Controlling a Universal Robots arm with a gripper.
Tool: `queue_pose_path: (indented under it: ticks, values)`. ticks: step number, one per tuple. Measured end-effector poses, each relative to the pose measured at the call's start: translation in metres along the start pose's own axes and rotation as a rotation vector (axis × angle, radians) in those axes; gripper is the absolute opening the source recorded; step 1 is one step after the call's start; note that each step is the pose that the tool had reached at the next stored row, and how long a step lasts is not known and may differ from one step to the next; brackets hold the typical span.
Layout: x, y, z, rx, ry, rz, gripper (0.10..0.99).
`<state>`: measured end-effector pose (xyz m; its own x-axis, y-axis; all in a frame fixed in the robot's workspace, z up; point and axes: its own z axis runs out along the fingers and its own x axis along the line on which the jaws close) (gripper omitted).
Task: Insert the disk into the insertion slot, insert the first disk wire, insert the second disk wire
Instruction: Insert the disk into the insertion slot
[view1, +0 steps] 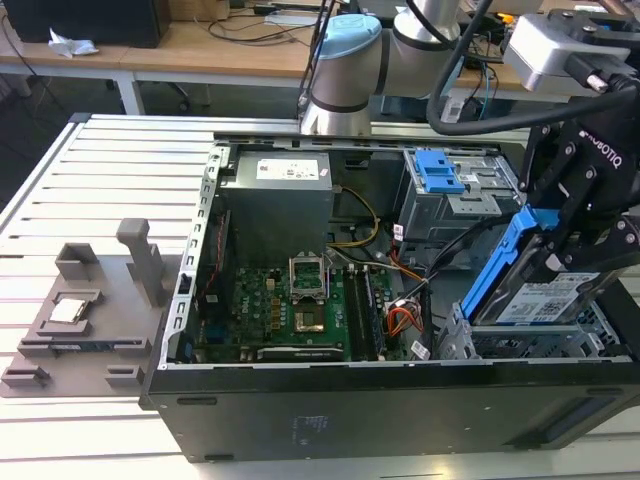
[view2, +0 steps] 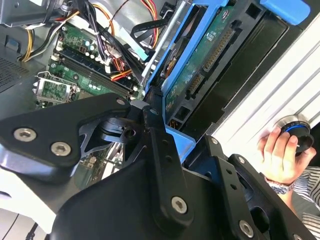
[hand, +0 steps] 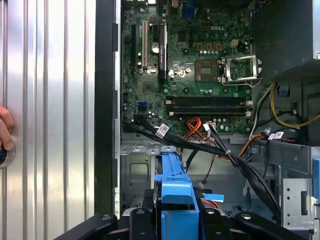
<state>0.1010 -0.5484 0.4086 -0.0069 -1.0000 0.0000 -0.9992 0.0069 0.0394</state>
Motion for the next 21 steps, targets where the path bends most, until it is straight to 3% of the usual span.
queue_pose_path:
  ticks: [10, 20, 21]
  values:
    - [0.0, -0.0005, 0.0123, 0.0, 0.0001, 0.0, 0.369]
    - [0.0, -0.0005, 0.0129, 0.0, 0.0002, 0.0, 0.376]
    - [0.0, -0.0005, 0.013, 0.0, 0.0, 0.0, 0.443]
